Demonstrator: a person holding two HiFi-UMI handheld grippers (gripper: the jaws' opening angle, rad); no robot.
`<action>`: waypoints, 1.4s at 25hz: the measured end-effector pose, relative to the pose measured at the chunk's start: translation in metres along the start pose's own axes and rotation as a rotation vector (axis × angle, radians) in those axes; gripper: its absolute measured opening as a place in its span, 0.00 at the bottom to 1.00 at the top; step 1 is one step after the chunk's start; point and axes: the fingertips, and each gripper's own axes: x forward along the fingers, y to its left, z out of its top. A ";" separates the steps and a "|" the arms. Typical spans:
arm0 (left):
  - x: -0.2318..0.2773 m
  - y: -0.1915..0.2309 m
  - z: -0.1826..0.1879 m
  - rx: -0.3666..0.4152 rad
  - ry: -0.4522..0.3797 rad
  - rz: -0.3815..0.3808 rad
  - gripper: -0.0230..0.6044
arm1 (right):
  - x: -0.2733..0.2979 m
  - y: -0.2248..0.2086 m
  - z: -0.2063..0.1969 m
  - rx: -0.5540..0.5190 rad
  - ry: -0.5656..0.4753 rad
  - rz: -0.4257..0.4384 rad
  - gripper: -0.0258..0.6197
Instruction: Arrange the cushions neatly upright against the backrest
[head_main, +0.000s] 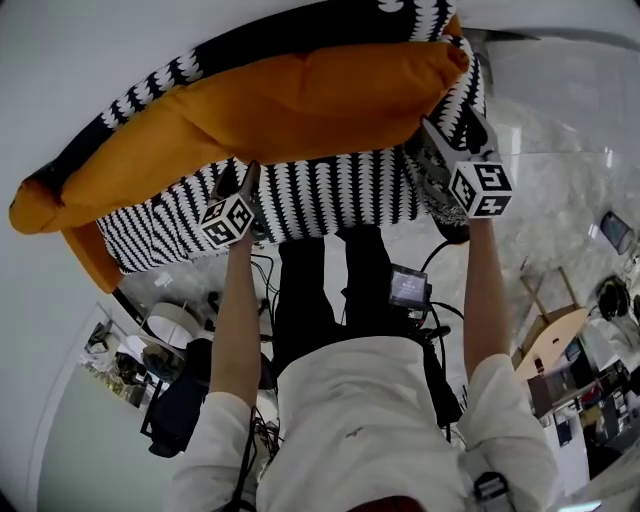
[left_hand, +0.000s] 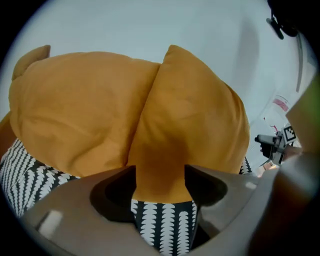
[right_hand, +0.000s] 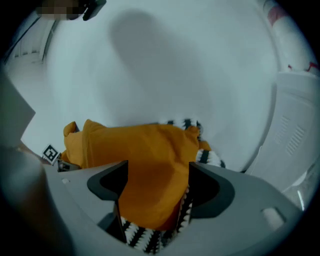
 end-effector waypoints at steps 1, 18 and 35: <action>0.005 0.004 0.000 0.004 0.004 -0.014 0.52 | 0.008 0.002 -0.022 0.013 0.063 0.028 0.68; 0.057 -0.010 0.018 0.086 0.009 -0.104 0.46 | 0.099 0.005 -0.099 -0.014 0.345 0.072 0.61; 0.045 -0.030 0.039 -0.128 -0.218 0.043 0.08 | 0.077 0.028 -0.046 -0.205 0.089 -0.166 0.22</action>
